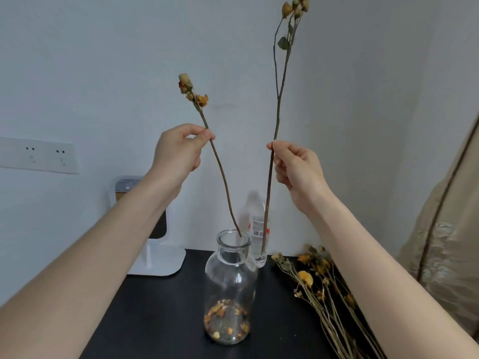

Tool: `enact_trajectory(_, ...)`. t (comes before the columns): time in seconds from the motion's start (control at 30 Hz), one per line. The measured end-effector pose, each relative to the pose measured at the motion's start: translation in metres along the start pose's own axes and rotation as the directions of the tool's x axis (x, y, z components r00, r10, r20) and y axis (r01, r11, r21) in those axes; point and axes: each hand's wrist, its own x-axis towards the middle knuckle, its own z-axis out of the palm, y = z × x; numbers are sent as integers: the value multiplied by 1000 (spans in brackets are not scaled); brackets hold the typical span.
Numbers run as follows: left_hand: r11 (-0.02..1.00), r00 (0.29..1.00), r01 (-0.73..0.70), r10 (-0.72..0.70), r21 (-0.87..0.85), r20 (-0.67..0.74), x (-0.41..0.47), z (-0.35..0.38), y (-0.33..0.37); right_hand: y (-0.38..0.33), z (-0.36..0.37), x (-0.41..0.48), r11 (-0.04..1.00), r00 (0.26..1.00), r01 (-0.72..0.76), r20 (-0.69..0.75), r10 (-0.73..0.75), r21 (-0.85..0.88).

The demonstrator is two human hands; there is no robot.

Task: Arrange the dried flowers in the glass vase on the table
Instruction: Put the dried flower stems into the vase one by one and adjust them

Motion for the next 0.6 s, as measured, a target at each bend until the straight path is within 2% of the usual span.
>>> enact_trajectory(0.13,999,1000,21,-22,28,22,1,7,-14,-2,17,11,998,998,67,8,-67,2)
enact_trajectory(0.27,998,997,-16,11,67,78,1,10,-24,3,27,18,994,995,104,13,-104,-21)
enact_trajectory(0.47,991,993,5,-20,132,116,-8,16,-48,27,29,15,998,998,57,27,-56,-35)
enact_trajectory(0.6,984,988,35,-60,173,145,-20,22,-69,55,27,1,982,997,13,78,2,-189)
